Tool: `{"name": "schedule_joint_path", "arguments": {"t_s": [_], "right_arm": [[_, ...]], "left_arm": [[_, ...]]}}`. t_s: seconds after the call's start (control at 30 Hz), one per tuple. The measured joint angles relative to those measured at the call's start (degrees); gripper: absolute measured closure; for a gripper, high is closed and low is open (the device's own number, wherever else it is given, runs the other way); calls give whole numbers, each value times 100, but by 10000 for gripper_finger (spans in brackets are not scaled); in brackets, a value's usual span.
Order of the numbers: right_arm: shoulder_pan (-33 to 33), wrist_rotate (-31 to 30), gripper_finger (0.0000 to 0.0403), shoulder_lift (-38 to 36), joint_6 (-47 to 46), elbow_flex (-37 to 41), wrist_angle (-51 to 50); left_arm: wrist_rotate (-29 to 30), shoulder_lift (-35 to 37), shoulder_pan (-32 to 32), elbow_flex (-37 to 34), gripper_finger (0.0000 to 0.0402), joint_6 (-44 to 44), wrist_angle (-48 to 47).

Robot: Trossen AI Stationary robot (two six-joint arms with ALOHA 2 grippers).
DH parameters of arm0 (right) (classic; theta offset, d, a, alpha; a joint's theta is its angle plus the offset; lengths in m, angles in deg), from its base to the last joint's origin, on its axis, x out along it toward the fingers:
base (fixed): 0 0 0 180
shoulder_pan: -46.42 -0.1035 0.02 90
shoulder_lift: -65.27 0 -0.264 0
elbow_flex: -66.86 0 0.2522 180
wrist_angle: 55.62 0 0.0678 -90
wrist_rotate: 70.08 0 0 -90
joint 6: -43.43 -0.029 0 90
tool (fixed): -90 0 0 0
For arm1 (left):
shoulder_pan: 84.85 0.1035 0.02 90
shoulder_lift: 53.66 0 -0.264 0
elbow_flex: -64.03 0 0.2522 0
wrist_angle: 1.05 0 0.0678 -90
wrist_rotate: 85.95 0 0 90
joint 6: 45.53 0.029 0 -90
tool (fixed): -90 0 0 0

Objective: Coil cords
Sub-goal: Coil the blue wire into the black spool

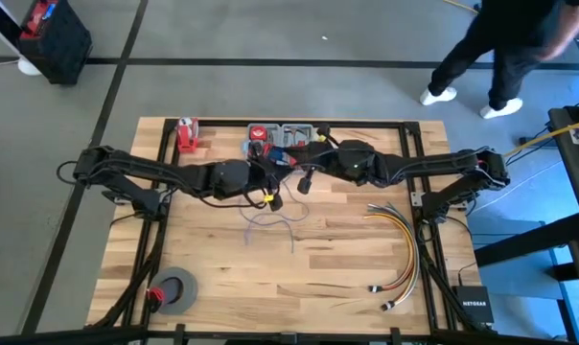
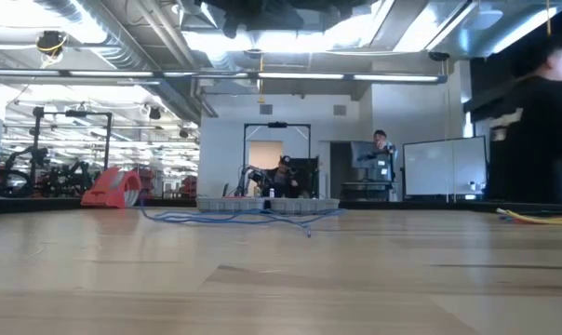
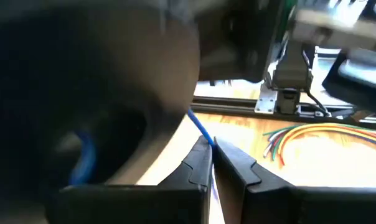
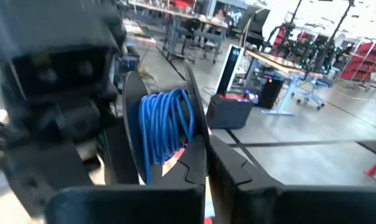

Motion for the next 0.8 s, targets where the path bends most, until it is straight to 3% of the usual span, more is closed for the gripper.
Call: {"name": "schedule_joint_path", "arguments": {"t_s": [0.3,0.8], "right_arm": [[-2,122,397,-240,139,0,363],[-59,409,397,-1369,92,-17,46]], "left_arm": [[-43,-21,-7,-7,396,103,-50],[-54,-43,-2,-28,396,254,-229]]}}
